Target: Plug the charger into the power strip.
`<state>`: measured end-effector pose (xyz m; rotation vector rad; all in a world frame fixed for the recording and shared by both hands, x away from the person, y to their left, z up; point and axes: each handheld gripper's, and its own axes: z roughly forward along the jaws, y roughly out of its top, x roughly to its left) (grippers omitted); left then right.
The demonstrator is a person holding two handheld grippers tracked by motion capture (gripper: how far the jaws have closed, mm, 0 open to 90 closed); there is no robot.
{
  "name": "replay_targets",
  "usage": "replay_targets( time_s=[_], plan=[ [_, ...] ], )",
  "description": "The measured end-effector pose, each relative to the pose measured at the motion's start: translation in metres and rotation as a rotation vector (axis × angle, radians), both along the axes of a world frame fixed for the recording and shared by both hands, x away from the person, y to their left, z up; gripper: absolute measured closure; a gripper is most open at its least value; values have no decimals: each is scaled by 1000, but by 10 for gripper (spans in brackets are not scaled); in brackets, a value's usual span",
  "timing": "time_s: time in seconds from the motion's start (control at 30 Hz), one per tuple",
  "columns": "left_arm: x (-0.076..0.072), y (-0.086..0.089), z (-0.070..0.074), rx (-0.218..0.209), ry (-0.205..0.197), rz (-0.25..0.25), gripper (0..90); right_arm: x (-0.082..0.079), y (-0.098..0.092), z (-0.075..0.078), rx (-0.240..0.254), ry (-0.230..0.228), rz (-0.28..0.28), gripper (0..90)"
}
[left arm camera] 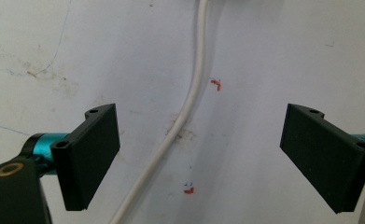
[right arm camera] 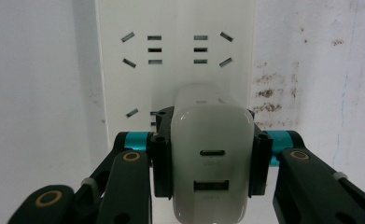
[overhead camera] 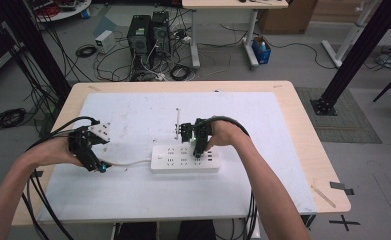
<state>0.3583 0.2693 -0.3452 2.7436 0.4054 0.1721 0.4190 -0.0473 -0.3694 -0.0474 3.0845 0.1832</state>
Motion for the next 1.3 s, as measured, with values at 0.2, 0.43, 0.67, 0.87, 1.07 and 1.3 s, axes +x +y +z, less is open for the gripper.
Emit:
replay_targets(
  time_s=[0.2,0.43,0.67,0.87,1.07,1.3],
  plan=[
    [0,1,0,3,-5,2,121,1,-1,-1,9,9,-2,624],
    [1,-2,-2,8,-4,-3,121,4,2,-2,0,24,-2,626],
    [1,-4,0,6,-10,-8,121,7,0,-4,17,51,-13,625],
    [-2,-4,0,8,-15,-12,121,-6,1,-6,14,-39,13,627],
    [-1,-3,1,4,-20,-7,121,1,1,-7,32,4,-9,627],
    [-6,-1,2,5,-20,-3,121,2,-5,-12,78,22,-25,628]
  ],
)
